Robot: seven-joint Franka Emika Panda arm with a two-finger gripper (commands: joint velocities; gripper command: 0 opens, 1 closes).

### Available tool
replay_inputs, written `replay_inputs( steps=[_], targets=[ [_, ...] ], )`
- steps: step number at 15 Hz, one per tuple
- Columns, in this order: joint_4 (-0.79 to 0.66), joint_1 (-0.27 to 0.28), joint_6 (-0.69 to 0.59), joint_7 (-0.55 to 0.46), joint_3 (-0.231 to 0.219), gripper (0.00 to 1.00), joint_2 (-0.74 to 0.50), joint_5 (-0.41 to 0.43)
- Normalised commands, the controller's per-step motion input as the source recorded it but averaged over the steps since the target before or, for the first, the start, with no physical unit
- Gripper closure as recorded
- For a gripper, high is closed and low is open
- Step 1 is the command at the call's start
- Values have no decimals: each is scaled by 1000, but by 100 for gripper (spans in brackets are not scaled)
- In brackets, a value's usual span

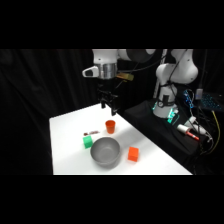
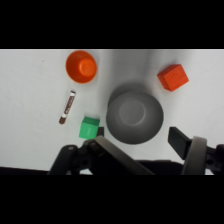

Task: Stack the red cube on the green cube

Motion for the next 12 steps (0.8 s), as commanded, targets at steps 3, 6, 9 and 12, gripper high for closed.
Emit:
replay_inputs(
  steps=[3,6,9,12],
  targets=[
    [54,-26,-45,49,-2,0,37,30],
    [14,-14,-26,367,12,0,6,-30],
    [-80,37,-25,440,58,0,-85,-26],
    [-127,87,-25,410,94,0,-120,-22]
  ],
)
